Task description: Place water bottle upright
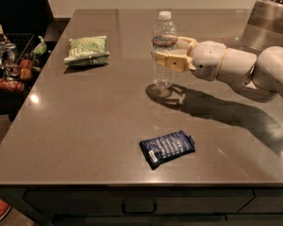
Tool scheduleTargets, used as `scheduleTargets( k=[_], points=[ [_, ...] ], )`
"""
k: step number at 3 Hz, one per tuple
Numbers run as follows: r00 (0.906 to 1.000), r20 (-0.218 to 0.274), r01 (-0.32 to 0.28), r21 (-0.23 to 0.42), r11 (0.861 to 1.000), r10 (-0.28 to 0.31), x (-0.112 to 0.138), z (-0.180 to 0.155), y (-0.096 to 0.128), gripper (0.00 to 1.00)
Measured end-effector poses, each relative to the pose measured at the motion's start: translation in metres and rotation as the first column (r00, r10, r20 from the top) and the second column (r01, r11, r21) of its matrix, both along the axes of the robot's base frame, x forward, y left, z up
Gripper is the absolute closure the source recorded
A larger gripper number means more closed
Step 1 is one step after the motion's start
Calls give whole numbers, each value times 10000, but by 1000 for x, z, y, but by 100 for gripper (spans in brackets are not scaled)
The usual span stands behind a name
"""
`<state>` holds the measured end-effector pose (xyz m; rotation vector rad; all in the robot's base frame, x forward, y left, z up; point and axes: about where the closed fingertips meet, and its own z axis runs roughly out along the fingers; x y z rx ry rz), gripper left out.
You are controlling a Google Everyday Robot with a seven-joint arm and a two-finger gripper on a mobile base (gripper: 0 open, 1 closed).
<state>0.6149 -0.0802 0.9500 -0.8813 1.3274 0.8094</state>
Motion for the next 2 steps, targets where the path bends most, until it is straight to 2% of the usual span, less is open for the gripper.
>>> scheduleTargets(
  k=[2],
  points=[
    [9985, 509, 191, 562, 9982, -220, -2, -7, -2, 100]
  ],
)
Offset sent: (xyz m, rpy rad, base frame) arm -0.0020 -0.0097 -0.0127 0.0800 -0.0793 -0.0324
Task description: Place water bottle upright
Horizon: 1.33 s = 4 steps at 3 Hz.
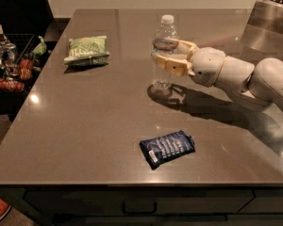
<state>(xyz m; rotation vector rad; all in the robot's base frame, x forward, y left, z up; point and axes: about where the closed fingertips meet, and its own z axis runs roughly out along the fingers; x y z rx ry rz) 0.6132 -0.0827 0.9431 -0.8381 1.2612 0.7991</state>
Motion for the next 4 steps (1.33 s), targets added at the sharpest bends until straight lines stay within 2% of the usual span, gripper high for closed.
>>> scheduleTargets(
  k=[1, 2, 4],
  points=[
    [10000, 73, -58, 57, 10000, 57, 0, -5, -2, 100],
    [9999, 102, -16, 127, 9999, 14, 0, -9, -3, 82],
    [9997, 133, 191, 269, 9995, -195, -1, -16, -8, 36]
  ],
)
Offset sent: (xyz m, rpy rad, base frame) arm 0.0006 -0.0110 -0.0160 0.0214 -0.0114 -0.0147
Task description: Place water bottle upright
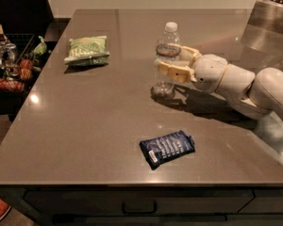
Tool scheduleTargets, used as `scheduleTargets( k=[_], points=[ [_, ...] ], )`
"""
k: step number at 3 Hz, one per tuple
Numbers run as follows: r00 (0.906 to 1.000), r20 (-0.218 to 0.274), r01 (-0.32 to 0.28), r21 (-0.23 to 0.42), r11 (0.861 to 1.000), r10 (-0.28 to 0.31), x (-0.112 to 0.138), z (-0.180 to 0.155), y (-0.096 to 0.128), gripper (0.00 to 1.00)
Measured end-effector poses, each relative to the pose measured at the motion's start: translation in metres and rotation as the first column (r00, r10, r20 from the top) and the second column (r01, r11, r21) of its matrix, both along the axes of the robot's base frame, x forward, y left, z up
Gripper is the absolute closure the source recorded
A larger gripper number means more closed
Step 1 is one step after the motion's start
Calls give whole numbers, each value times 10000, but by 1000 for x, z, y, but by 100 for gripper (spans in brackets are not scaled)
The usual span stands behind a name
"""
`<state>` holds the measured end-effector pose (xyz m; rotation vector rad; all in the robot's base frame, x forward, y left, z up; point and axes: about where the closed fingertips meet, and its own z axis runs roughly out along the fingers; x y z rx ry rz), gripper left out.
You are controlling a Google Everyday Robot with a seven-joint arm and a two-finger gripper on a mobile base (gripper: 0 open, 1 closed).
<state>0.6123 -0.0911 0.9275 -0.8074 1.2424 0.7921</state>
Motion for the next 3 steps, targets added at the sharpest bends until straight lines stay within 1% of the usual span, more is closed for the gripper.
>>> scheduleTargets(
  k=[1, 2, 3],
  points=[
    [10000, 11, -37, 1, 10000, 37, 0, 1, 2, 13],
    [10000, 21, -79, 0, 10000, 79, -1, 1, 5, 0],
    [10000, 21, -79, 0, 10000, 79, -1, 1, 5, 0]
  ],
)
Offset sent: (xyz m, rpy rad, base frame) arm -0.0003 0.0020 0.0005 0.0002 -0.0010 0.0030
